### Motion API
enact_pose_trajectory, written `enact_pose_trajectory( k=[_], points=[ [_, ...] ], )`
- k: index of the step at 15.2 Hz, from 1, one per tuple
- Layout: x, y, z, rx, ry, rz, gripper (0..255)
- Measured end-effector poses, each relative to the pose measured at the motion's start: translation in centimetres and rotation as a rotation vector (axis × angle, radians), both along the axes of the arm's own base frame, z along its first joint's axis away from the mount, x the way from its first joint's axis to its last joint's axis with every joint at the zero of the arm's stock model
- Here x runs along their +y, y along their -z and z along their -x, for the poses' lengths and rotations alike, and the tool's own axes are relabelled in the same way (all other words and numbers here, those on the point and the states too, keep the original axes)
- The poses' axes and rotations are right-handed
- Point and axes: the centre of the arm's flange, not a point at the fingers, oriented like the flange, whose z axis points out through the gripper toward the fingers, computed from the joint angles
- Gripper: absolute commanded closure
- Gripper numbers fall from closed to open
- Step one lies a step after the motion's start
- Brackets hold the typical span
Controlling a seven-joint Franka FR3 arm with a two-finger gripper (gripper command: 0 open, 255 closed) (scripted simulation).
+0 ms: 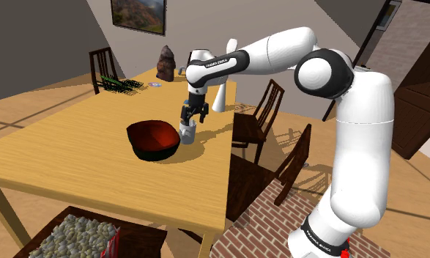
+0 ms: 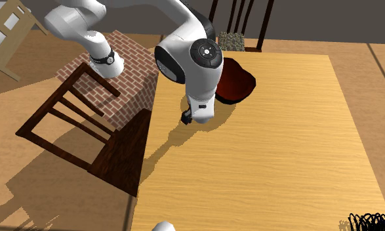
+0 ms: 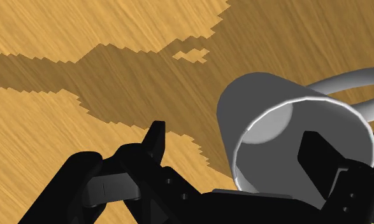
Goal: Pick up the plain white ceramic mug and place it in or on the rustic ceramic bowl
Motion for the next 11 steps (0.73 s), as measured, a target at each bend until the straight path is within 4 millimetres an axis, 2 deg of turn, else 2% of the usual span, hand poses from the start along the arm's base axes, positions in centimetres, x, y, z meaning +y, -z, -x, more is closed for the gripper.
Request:
enact_pose_trajectory(
  k=[3,8,9,11],
  points=[
    [0.08,1.16,0.08,0.000,0.000,0.000,0],
    [0.08,1.29,0.06,0.000,0.000,0.000,0],
    [0.08,1.29,0.06,0.000,0.000,0.000,255],
    [0.08,1.29,0.06,0.000,0.000,0.000,255]
  ],
)
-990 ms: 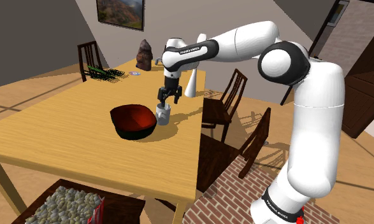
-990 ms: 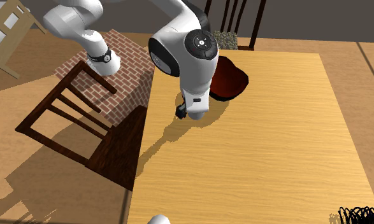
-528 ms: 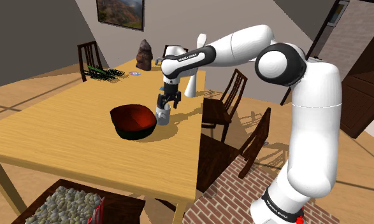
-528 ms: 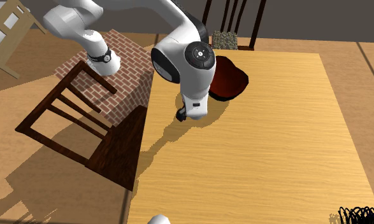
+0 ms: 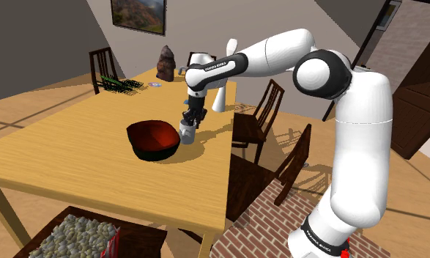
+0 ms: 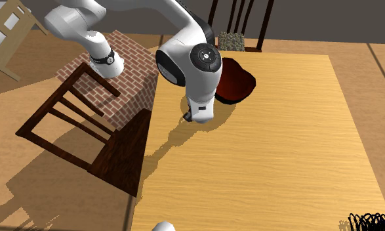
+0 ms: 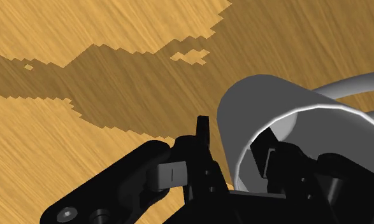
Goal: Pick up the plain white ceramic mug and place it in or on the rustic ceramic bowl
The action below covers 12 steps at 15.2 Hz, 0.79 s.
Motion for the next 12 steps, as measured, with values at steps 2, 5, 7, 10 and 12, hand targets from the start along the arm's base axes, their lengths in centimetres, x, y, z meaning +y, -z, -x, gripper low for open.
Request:
enact_pose_trajectory(
  k=[2,5,7,10,12],
  points=[
    [0.0,0.0,0.0,0.000,0.000,0.000,255],
    [0.0,0.0,0.0,0.000,0.000,0.000,255],
    [0.0,0.0,0.0,-0.001,0.000,0.000,255],
    [0.0,-0.6,0.1,0.000,0.000,0.000,255],
    [-0.1,-1.6,0.0,0.000,0.000,0.000,255]
  ],
)
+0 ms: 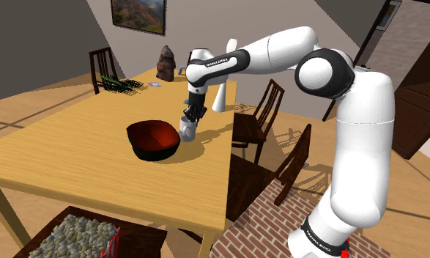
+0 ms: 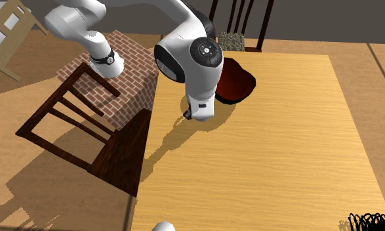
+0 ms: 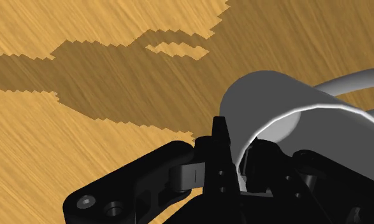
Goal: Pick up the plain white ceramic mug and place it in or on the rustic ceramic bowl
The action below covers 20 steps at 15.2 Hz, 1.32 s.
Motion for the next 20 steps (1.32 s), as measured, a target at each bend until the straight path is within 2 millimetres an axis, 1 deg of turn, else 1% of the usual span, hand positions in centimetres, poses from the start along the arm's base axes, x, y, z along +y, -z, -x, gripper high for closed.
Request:
enact_pose_trajectory(
  k=[20],
  points=[
    [0.0,-10.6,0.0,0.000,0.000,0.000,255]
  ],
)
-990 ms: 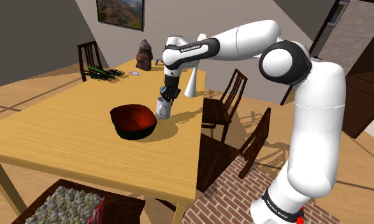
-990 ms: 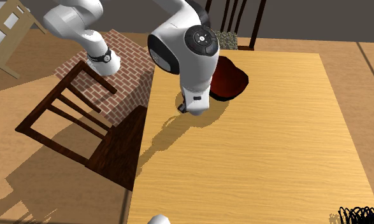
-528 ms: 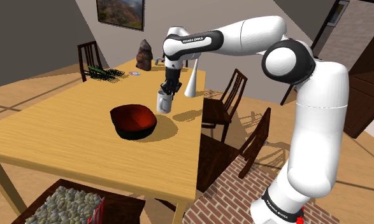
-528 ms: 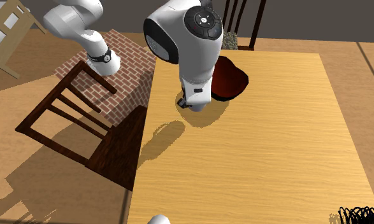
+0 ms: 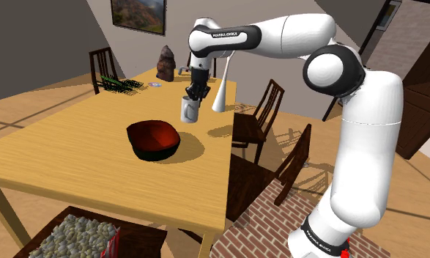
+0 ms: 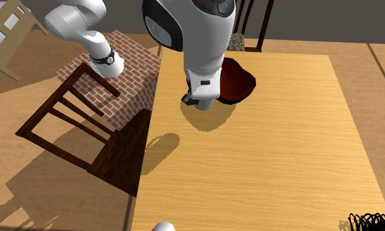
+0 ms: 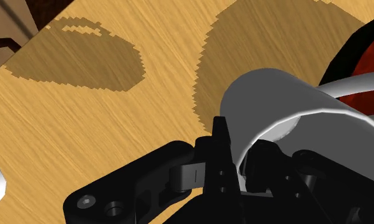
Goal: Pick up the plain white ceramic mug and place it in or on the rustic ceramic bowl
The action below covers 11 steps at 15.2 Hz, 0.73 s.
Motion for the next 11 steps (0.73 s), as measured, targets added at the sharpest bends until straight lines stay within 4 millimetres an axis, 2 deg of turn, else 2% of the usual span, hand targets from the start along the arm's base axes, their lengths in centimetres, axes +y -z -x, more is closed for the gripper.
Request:
enact_pose_trajectory(
  k=[9,11],
  points=[
    [0.0,-4.5,0.0,0.000,0.000,0.000,255],
    [1.7,-4.9,0.1,0.000,0.000,0.000,255]
  ],
)
